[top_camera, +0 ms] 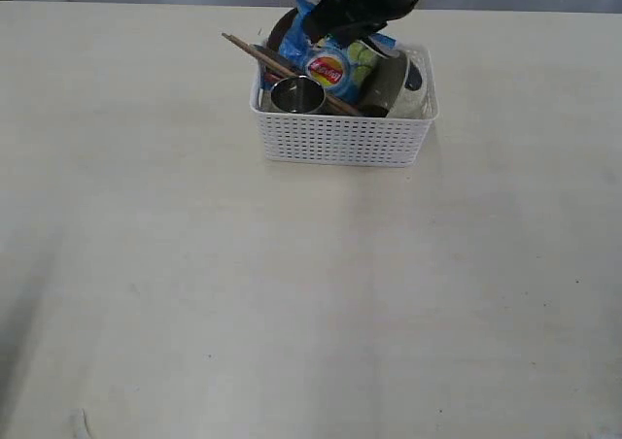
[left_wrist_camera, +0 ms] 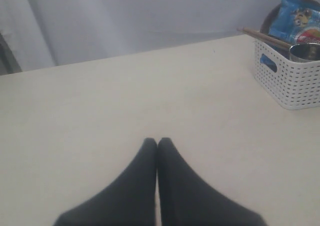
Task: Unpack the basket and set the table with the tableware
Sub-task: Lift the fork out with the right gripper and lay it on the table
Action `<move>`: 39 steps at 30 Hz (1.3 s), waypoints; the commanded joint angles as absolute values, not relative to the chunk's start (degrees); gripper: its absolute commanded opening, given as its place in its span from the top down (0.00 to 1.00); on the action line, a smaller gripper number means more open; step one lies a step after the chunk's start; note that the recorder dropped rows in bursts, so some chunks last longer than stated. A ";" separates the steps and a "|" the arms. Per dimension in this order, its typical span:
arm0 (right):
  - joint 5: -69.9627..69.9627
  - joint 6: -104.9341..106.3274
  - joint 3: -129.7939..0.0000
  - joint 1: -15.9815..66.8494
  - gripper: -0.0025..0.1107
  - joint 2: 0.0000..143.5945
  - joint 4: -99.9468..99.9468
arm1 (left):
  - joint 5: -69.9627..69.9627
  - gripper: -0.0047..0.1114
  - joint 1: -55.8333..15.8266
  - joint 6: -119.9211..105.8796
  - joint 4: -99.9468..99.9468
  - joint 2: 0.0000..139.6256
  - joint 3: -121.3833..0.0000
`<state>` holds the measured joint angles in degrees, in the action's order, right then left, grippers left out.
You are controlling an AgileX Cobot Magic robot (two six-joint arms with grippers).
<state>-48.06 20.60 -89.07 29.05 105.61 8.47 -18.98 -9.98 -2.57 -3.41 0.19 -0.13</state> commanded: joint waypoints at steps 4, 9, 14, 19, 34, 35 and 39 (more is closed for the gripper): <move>-52.98 20.35 -89.19 32.67 0.98 99.62 11.56 | -18.45 0.96 -9.84 -2.55 -2.92 0.00 0.00; -59.23 7.91 -89.07 37.00 0.98 97.24 11.70 | -18.45 0.96 -9.84 -2.55 -2.92 0.00 0.00; -58.09 -5.08 -83.35 42.25 0.98 95.20 11.70 | -18.45 0.96 -9.84 -2.55 -2.92 0.00 0.00; -49.41 -13.98 -74.71 48.15 0.98 94.65 11.70 | -18.45 0.96 -9.84 -2.55 -2.92 0.00 0.00; -28.10 -35.72 -63.90 57.52 0.98 103.06 8.32 | -18.45 0.96 -9.84 -2.55 -2.92 0.00 0.00; -27.64 -37.17 -63.90 57.52 0.98 103.91 8.05 | -18.45 0.96 -9.84 -2.55 -2.92 0.00 0.00; -24.74 -43.99 -63.90 58.07 0.98 106.90 5.66 | -18.45 0.96 -9.84 -2.55 -2.92 0.00 0.00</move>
